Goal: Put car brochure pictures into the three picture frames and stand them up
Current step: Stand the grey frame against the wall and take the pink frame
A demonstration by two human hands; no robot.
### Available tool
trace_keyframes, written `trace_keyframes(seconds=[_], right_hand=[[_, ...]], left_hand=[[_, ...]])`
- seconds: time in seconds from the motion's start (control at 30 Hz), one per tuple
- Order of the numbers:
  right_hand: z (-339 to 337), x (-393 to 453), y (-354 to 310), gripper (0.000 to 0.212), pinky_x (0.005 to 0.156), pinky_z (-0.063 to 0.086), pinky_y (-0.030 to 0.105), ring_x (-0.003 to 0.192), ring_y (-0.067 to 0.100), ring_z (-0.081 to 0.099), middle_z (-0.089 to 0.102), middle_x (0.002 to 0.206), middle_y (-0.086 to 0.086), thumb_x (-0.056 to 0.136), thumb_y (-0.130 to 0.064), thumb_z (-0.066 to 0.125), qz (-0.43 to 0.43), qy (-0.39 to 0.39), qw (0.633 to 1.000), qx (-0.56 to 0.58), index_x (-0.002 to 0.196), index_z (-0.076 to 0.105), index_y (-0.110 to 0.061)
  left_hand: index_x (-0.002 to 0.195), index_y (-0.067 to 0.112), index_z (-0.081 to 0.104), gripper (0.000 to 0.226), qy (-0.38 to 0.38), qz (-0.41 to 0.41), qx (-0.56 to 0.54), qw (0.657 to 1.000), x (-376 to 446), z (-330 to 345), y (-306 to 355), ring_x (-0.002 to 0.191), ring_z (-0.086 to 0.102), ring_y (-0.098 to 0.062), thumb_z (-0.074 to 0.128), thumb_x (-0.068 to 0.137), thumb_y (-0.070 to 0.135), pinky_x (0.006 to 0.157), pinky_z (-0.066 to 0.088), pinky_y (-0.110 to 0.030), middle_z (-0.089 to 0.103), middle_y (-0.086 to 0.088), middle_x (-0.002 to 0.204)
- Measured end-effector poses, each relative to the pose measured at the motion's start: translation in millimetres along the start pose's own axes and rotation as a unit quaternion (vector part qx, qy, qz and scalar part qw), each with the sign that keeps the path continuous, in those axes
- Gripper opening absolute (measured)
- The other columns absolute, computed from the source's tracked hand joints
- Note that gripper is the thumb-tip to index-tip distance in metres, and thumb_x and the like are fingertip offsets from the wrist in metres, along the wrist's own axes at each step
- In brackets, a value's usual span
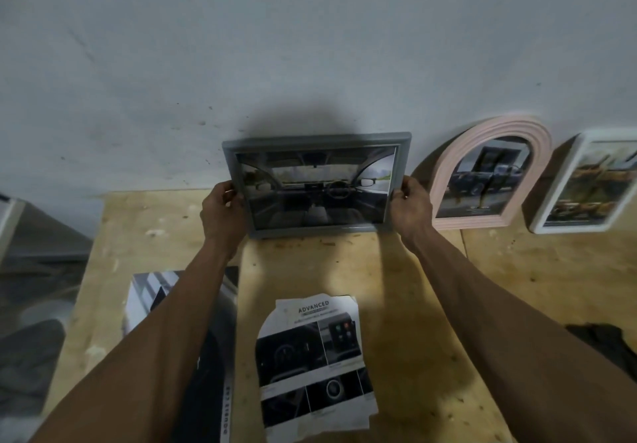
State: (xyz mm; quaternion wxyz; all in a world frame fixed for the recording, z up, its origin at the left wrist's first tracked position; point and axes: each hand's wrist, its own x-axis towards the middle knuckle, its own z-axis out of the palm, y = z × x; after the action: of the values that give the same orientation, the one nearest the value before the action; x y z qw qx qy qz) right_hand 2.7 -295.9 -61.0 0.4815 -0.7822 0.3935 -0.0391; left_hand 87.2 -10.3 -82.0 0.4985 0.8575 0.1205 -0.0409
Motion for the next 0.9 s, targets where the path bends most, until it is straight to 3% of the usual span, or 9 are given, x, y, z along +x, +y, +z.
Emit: trace_keyframes(seconds=[0.07,0.2,0.33,0.53,0.6,0.7,0.73,0.83,0.9], right_hand=[[2,1,1,0.034,0.09,0.046,0.029,0.099,0.022,0.056,0.063,0.115,0.01,0.101,-0.006,0.039,0.003,0.001,1.0,0.0,0.131,0.054,-0.01],[4,2,1,0.033,0.096,0.05,0.037,0.098,0.022,0.057,0.062,0.113,0.009,0.102,-0.005,0.037,0.004,-0.004,1.0,0.015,0.131,0.053,-0.009],[5,3,3,0.033,0.094,0.049,0.032,0.098,0.022,0.057,0.063,0.116,0.012,0.102,-0.004,0.036,0.001,-0.002,1.0,0.01,0.131,0.052,-0.009],[-3,-10,-8,0.052,0.106,0.044,0.039,0.117,0.023,0.054,0.052,0.139,0.009,0.101,-0.011,0.046,-0.001,-0.006,1.0,0.006,0.15,0.032,-0.014],[-13,-17,-11,0.049,0.1,0.046,0.031,0.106,0.018,0.055,0.057,0.13,0.009,0.098,-0.01,0.051,-0.035,0.025,0.999,0.001,0.145,0.039,-0.015],[-40,-25,-12,0.03,0.071,0.042,0.004,0.086,0.012,0.057,0.062,0.103,0.005,0.096,-0.005,0.051,-0.069,0.047,0.996,0.031,0.125,0.054,-0.012],[-51,-27,-10,0.023,0.066,0.041,0.002,0.08,0.008,0.056,0.062,0.094,0.001,0.096,-0.004,0.049,-0.078,0.057,0.995,0.039,0.116,0.056,-0.013],[-86,-20,3,0.014,0.078,0.051,0.027,0.085,0.014,0.06,0.064,0.092,-0.001,0.095,-0.008,0.047,-0.095,0.112,0.988,0.051,0.1,0.057,-0.016],[-114,-11,16,0.014,0.081,0.048,0.03,0.09,0.018,0.059,0.065,0.097,0.002,0.094,-0.007,0.047,-0.083,0.152,0.985,0.024,0.099,0.059,-0.015]], left_hand=[[0.121,0.01,0.066,0.027,-0.005,-0.002,-0.002,1.0,1,1,0,0.1,0.066,-0.034,0.053,0.098,0.004,0.082,0.059,-0.047,0.07,-0.013,0.115],[0.118,0.015,0.066,0.026,-0.006,0.003,0.011,1.0,3,0,-2,0.099,0.067,-0.034,0.053,0.097,0.006,0.082,0.059,-0.053,0.071,-0.011,0.114],[0.117,0.018,0.067,0.025,-0.006,-0.005,0.011,1.0,4,-1,-5,0.099,0.067,-0.035,0.053,0.097,0.009,0.082,0.058,-0.055,0.072,-0.01,0.113],[0.143,0.01,0.046,0.047,-0.019,-0.017,0.011,1.0,-10,-3,1,0.119,0.06,-0.028,0.06,0.099,0.019,0.099,0.052,-0.043,0.061,-0.012,0.133],[0.138,0.005,0.047,0.048,0.038,-0.018,0.032,0.999,-23,-4,4,0.114,0.06,-0.033,0.064,0.096,0.023,0.093,0.049,-0.039,0.062,-0.017,0.125],[0.113,0.0,0.055,0.03,0.126,0.059,0.045,0.989,-49,4,19,0.093,0.06,-0.039,0.066,0.093,0.018,0.078,0.044,-0.039,0.062,-0.022,0.099],[0.107,0.001,0.055,0.023,0.125,0.074,0.037,0.989,-60,10,29,0.088,0.059,-0.035,0.065,0.093,0.017,0.075,0.044,-0.038,0.061,-0.019,0.095],[0.102,0.007,0.059,0.016,0.052,0.058,0.013,0.997,-95,39,61,0.082,0.057,-0.02,0.064,0.096,0.021,0.075,0.04,-0.03,0.062,-0.005,0.089],[0.102,0.009,0.061,0.013,-0.02,0.063,0.005,0.998,-117,66,73,0.079,0.06,-0.016,0.062,0.098,0.021,0.075,0.045,-0.031,0.063,0.001,0.086]])
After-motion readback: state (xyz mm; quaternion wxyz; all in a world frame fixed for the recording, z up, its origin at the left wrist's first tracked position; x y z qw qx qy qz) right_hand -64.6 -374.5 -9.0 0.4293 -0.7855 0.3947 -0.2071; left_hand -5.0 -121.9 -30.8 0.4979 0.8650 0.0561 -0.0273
